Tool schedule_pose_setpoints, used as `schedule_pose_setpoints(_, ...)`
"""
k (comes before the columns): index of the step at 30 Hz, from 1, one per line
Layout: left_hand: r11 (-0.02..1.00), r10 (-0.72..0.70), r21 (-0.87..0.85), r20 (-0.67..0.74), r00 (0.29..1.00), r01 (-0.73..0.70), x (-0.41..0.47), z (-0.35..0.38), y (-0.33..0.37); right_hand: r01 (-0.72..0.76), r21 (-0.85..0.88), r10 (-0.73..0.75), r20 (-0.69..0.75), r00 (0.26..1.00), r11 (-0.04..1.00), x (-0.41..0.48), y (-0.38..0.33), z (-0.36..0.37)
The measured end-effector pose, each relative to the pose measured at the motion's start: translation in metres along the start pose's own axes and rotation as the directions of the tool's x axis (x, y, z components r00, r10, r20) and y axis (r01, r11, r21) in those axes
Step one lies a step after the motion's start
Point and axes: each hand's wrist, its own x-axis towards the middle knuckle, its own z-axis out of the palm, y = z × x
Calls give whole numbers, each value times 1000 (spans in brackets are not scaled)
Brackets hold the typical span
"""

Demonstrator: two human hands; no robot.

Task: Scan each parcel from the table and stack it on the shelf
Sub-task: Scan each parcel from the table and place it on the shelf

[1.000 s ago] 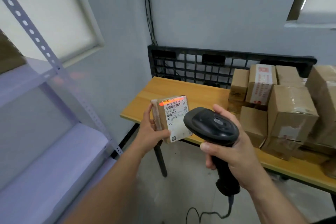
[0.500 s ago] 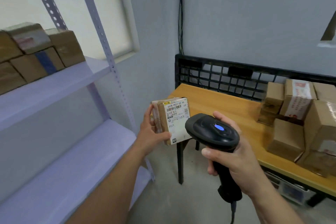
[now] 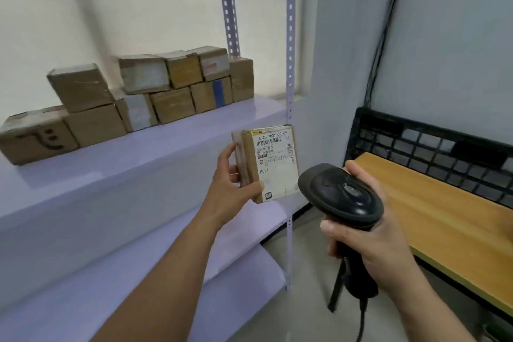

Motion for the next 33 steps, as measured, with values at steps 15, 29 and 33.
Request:
schedule_pose_setpoints(15,997,81,42,-530,844,-69,-36,-233,26,6,-6,-4,321,947,1000,35,7,166)
schedule_pose_setpoints(29,999,-39,4,-633,773,53,28,-376,20,-5,-24,13,377,926,1000,61,22,258)
schedule_pose_setpoints(33,994,-39,53,-644,764,96,52,-388,19,-16,-32,28,381,924,999,70,25,267)
